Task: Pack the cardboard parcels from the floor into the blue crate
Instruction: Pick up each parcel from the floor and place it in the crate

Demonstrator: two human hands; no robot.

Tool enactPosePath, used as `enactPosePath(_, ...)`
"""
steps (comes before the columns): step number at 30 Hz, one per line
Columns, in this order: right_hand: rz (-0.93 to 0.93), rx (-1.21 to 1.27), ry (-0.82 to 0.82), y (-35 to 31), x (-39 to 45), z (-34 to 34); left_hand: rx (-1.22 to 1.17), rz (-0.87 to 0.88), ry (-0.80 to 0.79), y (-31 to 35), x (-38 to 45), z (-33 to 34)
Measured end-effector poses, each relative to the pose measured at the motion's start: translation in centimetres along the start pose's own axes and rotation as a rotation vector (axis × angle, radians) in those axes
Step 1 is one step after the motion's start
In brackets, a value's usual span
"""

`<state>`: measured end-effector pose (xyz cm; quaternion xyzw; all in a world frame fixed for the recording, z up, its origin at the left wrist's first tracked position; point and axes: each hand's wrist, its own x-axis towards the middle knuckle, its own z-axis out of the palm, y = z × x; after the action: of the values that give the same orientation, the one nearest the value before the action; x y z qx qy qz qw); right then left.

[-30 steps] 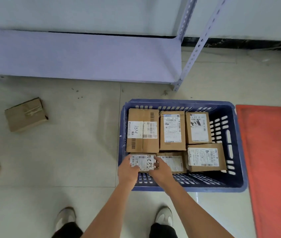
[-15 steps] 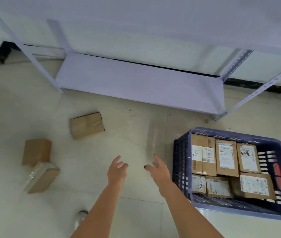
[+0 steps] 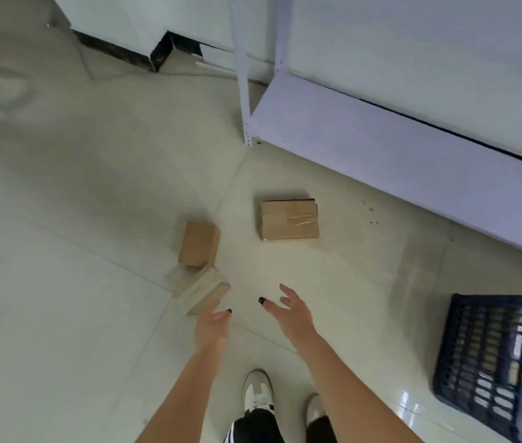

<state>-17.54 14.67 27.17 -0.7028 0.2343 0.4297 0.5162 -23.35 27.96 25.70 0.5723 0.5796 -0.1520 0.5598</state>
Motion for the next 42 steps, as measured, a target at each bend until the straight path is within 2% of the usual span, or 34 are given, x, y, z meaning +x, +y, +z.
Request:
enactPosePath(6,-0.032,-0.230,-0.159,1.1,5.0,6.0,-0.080,-0.103,0.119,-4.1,5.7,-4.0)
enactPosePath(14,-0.170,-0.389,-0.216,5.5,18.8,12.3,-0.161,-0.104,0.265,-9.8,18.9,-4.1)
enactPosePath(18,-0.193,-0.388,-0.245,7.1,23.2,14.1,-0.209,-0.111,0.206,-11.1,23.3,-3.6)
enactPosePath(22,-0.105,-0.328,-0.309,7.4,23.8,14.6,-0.256,-0.033,0.100,-9.9,24.5,-2.9)
enactPosePath(26,-0.092,-0.195,-0.212,6.4,20.2,12.1,-0.237,0.013,0.066,-7.6,20.9,-2.3)
enactPosePath(31,-0.052,-0.105,-0.046,4.5,13.5,5.7,-0.157,0.044,-0.061,-3.9,13.4,-0.4)
enactPosePath(36,-0.017,-0.041,0.125,4.0,9.0,-1.3,-0.054,0.113,-0.142,-1.5,8.2,4.4)
enactPosePath(42,-0.026,0.130,0.324,6.5,5.4,-10.3,0.051,0.164,-0.189,-1.7,2.3,12.2)
